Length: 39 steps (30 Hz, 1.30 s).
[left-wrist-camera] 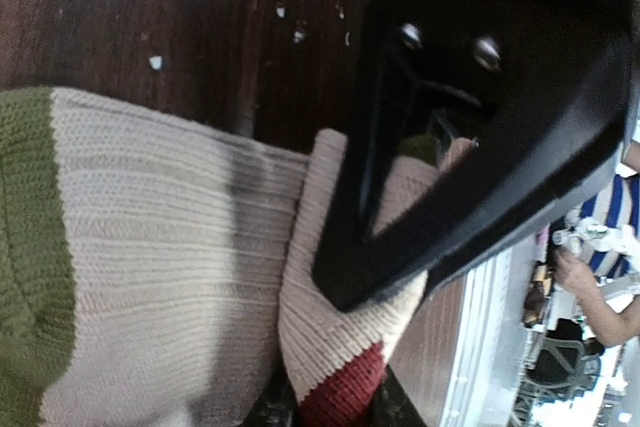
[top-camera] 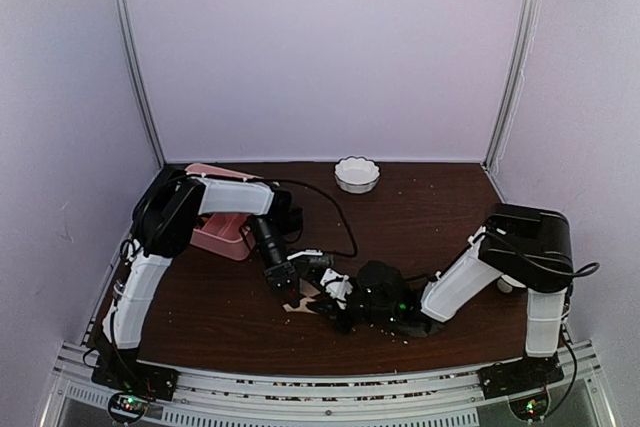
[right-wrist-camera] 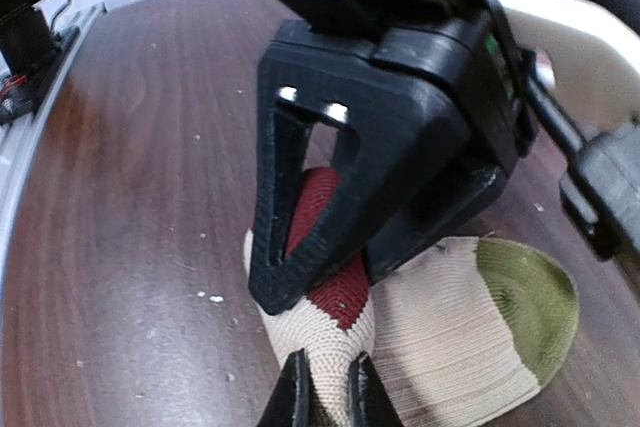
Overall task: Roll the socks
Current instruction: Roll the sock at the center of the board.
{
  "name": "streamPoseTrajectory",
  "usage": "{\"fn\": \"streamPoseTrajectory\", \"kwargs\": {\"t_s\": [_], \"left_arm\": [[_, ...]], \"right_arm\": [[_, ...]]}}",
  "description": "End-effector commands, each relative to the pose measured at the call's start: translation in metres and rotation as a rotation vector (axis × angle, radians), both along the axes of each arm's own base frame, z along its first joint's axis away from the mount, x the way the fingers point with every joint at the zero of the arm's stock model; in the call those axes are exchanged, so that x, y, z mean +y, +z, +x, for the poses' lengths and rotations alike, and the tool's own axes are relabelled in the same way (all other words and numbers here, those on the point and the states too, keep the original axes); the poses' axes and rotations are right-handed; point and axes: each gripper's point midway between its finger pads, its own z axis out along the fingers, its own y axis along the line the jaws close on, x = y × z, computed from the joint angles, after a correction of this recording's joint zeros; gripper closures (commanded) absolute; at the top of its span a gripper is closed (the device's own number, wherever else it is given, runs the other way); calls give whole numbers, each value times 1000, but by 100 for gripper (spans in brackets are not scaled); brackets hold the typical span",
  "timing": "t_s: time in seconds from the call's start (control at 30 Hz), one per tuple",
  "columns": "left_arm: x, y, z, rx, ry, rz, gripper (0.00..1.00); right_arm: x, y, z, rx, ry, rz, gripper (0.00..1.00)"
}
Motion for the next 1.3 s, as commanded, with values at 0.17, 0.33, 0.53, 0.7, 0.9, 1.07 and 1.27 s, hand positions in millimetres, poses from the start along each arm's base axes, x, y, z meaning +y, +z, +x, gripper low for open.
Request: {"fn": "streamPoseTrajectory", "kwargs": {"t_s": [0.17, 0.33, 0.53, 0.7, 0.9, 1.07, 1.27], "left_arm": [[0, 49, 53, -539, 15, -180, 2], [4, 105, 81, -837, 104, -239, 2], [55, 94, 150, -1096, 288, 82, 2], [67, 116, 154, -1178, 319, 21, 2], [75, 116, 163, -1042, 390, -23, 6], [49, 105, 98, -978, 163, -243, 14], [24, 57, 25, -1025, -201, -260, 23]], "right_arm": [[-33, -48, -16, 303, -32, -74, 100], [-41, -64, -25, 422, -42, -114, 100], [-41, -81, -26, 521, -61, -187, 100], [-48, -87, -19, 622, -131, -177, 100], [-59, -107, -21, 844, -228, -219, 100], [-68, -119, -24, 1012, -321, -209, 100], [-75, -136, -31, 1225, -419, -200, 100]]}}
